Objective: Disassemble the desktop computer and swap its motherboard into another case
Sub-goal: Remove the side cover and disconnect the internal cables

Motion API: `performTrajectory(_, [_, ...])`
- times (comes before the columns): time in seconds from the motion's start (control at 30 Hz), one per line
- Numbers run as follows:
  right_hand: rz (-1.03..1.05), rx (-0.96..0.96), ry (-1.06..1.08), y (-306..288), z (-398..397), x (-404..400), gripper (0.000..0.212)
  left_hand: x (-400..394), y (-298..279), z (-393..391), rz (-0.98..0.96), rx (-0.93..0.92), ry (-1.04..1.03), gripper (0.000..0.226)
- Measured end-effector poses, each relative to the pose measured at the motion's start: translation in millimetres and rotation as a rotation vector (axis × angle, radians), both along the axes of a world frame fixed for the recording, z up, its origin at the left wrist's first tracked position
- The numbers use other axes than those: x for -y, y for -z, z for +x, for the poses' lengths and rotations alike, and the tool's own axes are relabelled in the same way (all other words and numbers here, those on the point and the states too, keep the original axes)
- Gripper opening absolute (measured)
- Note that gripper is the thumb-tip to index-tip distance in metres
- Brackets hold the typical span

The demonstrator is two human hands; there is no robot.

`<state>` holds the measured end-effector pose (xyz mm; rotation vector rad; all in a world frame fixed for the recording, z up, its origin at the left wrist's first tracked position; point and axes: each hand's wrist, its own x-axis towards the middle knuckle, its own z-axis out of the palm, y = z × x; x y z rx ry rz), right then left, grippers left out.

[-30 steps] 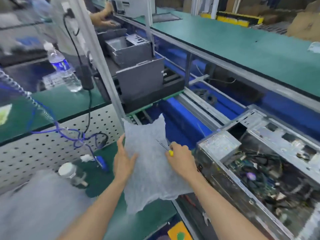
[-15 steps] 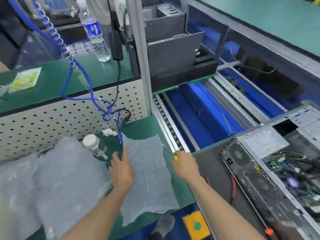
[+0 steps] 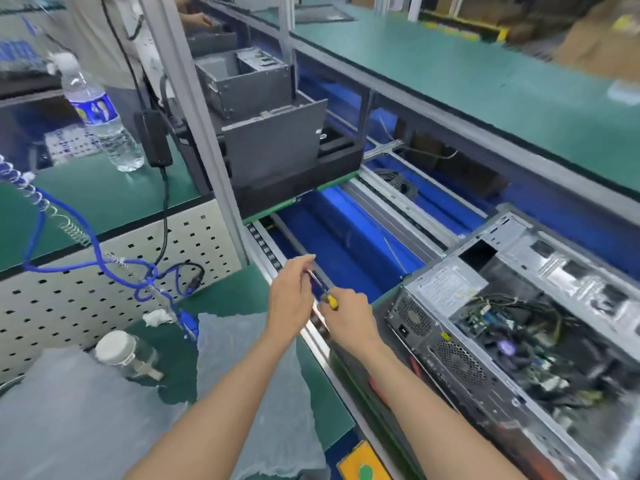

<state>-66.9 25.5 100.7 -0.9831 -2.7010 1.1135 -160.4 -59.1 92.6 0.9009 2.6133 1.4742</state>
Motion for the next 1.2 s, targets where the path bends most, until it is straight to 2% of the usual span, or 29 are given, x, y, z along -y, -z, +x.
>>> performTrajectory(0.13, [-0.011, -0.123, 0.154, -26, 18, -34, 0.025, -53, -39, 14, 0.18, 0.034, 0.157, 0.042])
performTrajectory(0.27, [-0.005, -0.221, 0.314, -47, 53, -74, 0.023, -108, -61, 38, 0.255, 0.04, 0.315, 0.026])
performTrajectory(0.47, [0.046, -0.295, 0.569, -63, 127, -124, 0.021, -187, -73, 89, 0.221, 0.147, 0.553, 0.014])
performTrajectory(0.57, [0.033, -0.327, 0.642, -66, 167, -141, 0.006, -215, -73, 115, 0.173, 0.209, 0.649, 0.013])
performTrajectory(0.67, [-0.034, -0.418, 0.78, -67, 206, -151, 0.016, -236, -66, 138, 0.111, 0.224, 0.727, 0.01])
performTrajectory(0.77, [-0.099, -0.553, 0.94, -69, 238, -161, 0.016, -254, -55, 158, 0.022, 0.24, 0.807, 0.008])
performTrajectory(0.83, [-0.058, -0.603, 1.026, -68, 254, -169, 0.013, -265, -45, 170, -0.069, 0.25, 0.896, 0.009])
performTrajectory(1.03, [0.21, -0.38, 1.013, -57, 274, -187, 0.024, -285, -9, 192, -0.447, -0.026, 1.111, 0.021])
performTrajectory(1.13, [0.236, -0.249, 0.899, -54, 275, -190, 0.029, -287, 4, 196, -0.718, -0.319, 1.218, 0.034])
performTrajectory(1.2, [0.229, -0.219, 0.845, -52, 275, -189, 0.035, -286, 11, 197, -0.761, -0.328, 1.253, 0.037])
